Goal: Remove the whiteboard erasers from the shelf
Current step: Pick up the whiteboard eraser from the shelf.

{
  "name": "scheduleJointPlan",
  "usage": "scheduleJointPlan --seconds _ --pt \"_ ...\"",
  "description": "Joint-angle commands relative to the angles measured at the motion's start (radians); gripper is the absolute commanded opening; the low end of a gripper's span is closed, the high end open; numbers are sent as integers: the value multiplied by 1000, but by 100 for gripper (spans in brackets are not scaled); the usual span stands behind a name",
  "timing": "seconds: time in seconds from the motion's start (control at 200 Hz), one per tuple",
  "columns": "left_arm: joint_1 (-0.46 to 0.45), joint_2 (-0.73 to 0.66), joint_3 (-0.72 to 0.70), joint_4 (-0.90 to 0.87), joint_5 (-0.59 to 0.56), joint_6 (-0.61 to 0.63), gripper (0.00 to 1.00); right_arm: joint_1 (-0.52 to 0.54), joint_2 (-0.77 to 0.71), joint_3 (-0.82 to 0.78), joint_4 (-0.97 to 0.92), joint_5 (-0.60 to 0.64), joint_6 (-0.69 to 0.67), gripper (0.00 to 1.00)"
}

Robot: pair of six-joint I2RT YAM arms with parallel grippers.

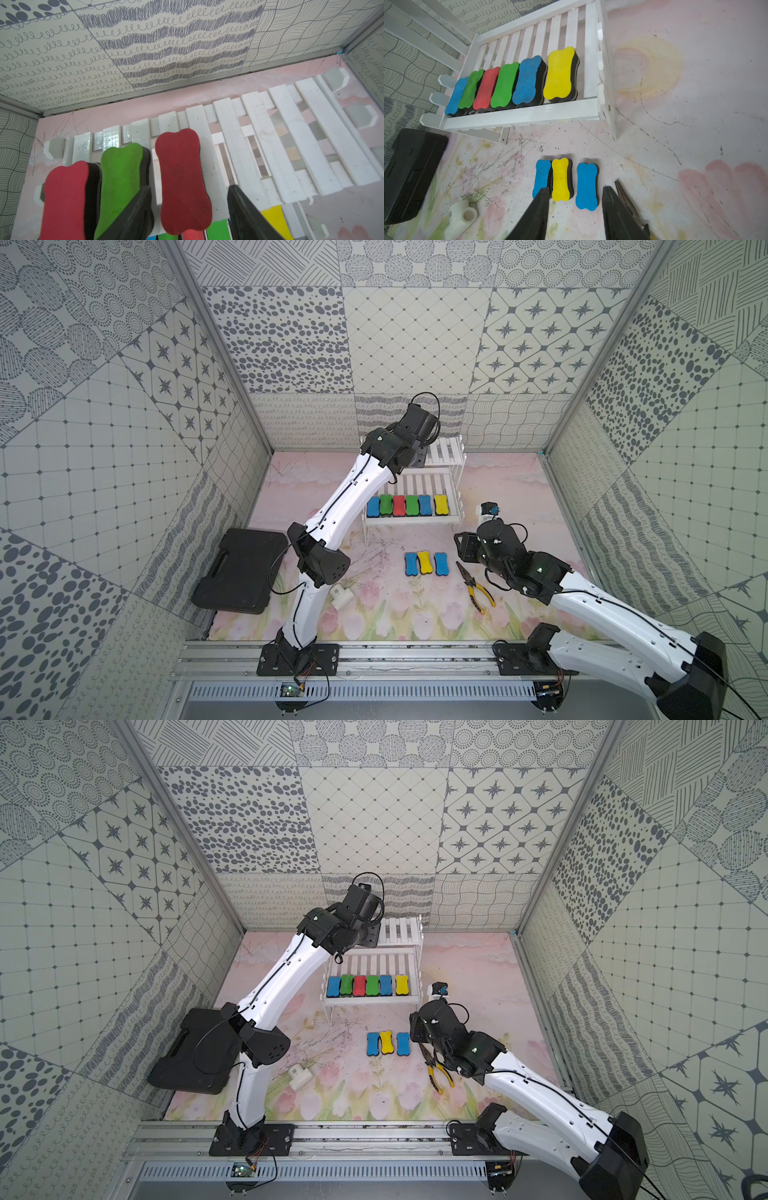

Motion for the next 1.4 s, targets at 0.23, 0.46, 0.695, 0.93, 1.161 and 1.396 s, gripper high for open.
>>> scheduleJointPlan --seconds 0.23,0.46,0.695,0.93,1.161,1.396 --pt "-2 31 -1 -3 -7 -7 55 -20 -31 -16 22 -5 3 46" --pt "-2 32 -1 -3 -4 -17 41 -27 -43 -22 22 -3 6 46" --pt "-23 -57 -57 37 -14 -51 35 -32 -54 -25 23 1 11 46" --pt "-70 -420 -546 240 -44 -158 36 -34 -68 -31 22 -2 21 46" --pt "-170 -772 -1015 311 -155 -257 37 -34 -90 -53 22 -9 30 46" --pt "-253 -990 -1438 340 -133 -495 36 -35 -98 -67 24 -1 37 46"
